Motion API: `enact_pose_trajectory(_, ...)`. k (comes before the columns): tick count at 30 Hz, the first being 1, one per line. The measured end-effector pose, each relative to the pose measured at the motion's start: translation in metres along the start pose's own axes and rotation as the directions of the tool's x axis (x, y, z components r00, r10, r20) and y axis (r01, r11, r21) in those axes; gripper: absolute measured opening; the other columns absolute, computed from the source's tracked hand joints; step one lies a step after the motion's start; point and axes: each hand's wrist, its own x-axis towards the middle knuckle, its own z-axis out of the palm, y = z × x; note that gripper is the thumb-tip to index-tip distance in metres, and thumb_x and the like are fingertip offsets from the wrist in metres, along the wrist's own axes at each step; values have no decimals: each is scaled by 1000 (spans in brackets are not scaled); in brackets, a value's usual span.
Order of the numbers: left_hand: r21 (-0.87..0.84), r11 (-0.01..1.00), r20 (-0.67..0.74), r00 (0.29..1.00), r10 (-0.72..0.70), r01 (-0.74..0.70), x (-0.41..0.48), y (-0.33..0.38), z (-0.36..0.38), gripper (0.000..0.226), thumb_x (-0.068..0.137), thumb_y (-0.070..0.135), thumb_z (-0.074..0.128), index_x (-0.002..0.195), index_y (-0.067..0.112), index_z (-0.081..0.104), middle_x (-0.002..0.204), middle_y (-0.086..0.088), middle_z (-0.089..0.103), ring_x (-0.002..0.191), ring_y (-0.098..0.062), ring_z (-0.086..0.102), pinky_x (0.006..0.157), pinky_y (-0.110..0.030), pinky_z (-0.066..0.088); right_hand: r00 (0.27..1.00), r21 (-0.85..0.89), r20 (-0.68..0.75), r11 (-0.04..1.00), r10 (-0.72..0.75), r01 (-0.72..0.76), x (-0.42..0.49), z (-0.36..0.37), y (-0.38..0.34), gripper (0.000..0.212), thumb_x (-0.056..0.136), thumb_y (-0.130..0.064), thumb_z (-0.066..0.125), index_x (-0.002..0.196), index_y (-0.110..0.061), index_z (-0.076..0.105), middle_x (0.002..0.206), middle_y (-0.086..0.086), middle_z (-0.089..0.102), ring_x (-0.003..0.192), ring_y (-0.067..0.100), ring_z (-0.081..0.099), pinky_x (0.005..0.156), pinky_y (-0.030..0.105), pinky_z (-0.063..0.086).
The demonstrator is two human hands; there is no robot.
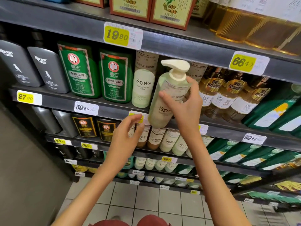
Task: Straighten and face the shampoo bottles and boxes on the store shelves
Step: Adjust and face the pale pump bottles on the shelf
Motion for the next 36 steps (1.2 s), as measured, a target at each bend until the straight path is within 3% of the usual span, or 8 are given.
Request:
enact_pose_trajectory(3, -53, 995, 126, 989, -81, 88, -14, -3, 14, 61, 68, 63, 64, 121, 43, 42, 120, 25, 54, 112, 11, 50, 92, -14, 43, 984, 63, 95, 986, 149, -155, -4, -9, -6, 40, 63, -36, 83, 91, -27, 55, 86, -15, 67, 81, -5, 65, 68, 14, 51)
enact_pose_trajectory(7, 50, 983, 123, 976, -182, 177, -40, -17, 37, 74, 45, 54, 74, 105, 68, 32, 99, 43, 55, 93, 25, 50, 67, 5, 38, 933, -43, 30, 933, 359, -357, -31, -6, 2, 44, 62, -51, 79, 91, -23, 61, 82, -17, 68, 77, -5, 65, 65, 17, 53)
enact_pose_trajectory(14, 32, 966, 229, 939, -256, 255, -62, -35, 42, 52, 63, 21, 82, 101, 37, 50, 93, 19, 64, 82, 16, 58, 63, -2, 43, 677, 37, 139, 679, 723, -733, -62, -21, 23, 57, 64, -56, 75, 106, -20, 60, 100, -1, 70, 93, 15, 67, 89, 40, 54)
enact_pose_trajectory(17, -156, 905, 428, 853, -300, 397, -65, -27, 40, 71, 49, 40, 82, 112, 23, 54, 96, 8, 71, 87, 2, 66, 69, -12, 49, 589, 419, 475, 421, 653, -805, -81, -39, 34, 65, 74, -53, 62, 125, -13, 58, 119, 12, 66, 112, 25, 62, 96, 39, 50)
enact_pose_trajectory(22, -423, 631, 731, 657, -186, 650, -68, -23, 43, 94, 51, 54, 83, 123, 4, 50, 105, -16, 69, 89, -28, 69, 80, -38, 54, 597, 608, 716, 98, 363, -788, -93, -56, 42, 58, 77, -42, 71, 121, -6, 62, 119, 20, 64, 109, 32, 62, 94, 44, 50)
enact_pose_trajectory(26, -361, 642, 734, 631, -253, 677, -65, -25, 43, 95, 51, 58, 82, 125, 7, 50, 116, -18, 65, 102, -29, 65, 89, -40, 53, 633, 620, 602, 214, 487, -755, -94, -60, 44, 54, 69, -39, 77, 111, -8, 66, 107, 14, 68, 96, 25, 66, 87, 40, 55)
enact_pose_trajectory(31, 183, 957, 421, 862, -283, 225, -66, -17, 58, 58, 58, 53, 76, 104, 42, 42, 107, 19, 60, 89, 13, 56, 65, -2, 42, 619, 342, 292, 524, 730, -780, -91, -50, 38, 57, 77, -28, 76, 122, -4, 52, 106, 13, 69, 92, 21, 69, 76, 32, 57)
enact_pose_trajectory(36, 146, 962, 309, 913, -266, 231, -66, -17, 57, 51, 60, 43, 79, 99, 36, 46, 97, 17, 63, 82, 9, 58, 63, -2, 44, 546, 369, 377, 419, 749, -830, -91, -45, 34, 50, 71, -42, 70, 109, -9, 64, 98, 8, 73, 92, 18, 70, 72, 25, 57)
